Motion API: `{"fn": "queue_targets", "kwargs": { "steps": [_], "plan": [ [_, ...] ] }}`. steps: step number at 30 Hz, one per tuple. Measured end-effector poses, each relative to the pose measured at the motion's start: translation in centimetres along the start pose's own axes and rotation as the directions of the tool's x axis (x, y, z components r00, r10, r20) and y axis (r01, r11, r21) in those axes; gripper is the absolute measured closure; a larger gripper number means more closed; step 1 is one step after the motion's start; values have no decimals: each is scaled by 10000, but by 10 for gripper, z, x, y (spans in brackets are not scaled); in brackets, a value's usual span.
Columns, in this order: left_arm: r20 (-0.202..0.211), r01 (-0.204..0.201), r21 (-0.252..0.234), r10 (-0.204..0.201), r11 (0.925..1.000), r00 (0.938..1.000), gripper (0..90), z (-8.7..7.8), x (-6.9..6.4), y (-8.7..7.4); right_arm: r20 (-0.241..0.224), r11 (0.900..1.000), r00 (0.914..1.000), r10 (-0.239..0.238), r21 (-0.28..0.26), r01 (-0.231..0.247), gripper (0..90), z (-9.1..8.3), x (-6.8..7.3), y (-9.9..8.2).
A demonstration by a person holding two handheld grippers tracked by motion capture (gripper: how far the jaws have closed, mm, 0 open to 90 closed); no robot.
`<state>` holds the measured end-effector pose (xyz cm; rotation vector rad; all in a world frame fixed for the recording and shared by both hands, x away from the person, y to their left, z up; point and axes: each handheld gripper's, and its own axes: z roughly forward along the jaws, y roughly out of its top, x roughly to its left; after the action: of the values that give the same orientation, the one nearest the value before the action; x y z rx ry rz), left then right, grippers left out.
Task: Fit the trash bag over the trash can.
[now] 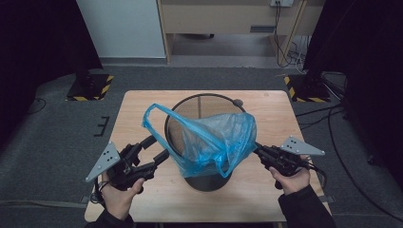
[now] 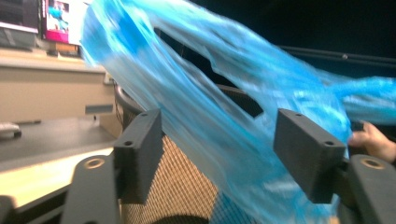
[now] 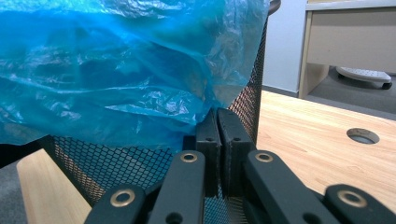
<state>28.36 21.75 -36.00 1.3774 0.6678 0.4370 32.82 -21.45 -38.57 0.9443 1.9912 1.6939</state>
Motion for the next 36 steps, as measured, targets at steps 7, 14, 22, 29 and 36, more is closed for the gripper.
{"fn": "queue_targets", "kwargs": {
  "steps": [7,14,22,29,36],
  "plan": [
    [19,164,-94,-164,9998,9999,349,15,19,14,91,10000,10000,-4,-8,4,885,3,-3,2],
    [1330,854,-118,-830,9963,9876,723,17,32,19,123,10000,9999,-48,-68,48,883,6,-6,3],
    [629,863,615,-902,9944,9939,880,5,40,-4,46,10000,10000,-50,-75,50,879,8,-7,-1],
    [696,806,714,-855,9942,9939,854,7,38,-11,-310,9992,9995,-59,-397,47,692,-4,-9,0],
    [630,570,783,-620,9953,9961,856,6,33,-11,-614,9937,9970,-463,-1044,397,472,-29,-10,0]
  ]
}}
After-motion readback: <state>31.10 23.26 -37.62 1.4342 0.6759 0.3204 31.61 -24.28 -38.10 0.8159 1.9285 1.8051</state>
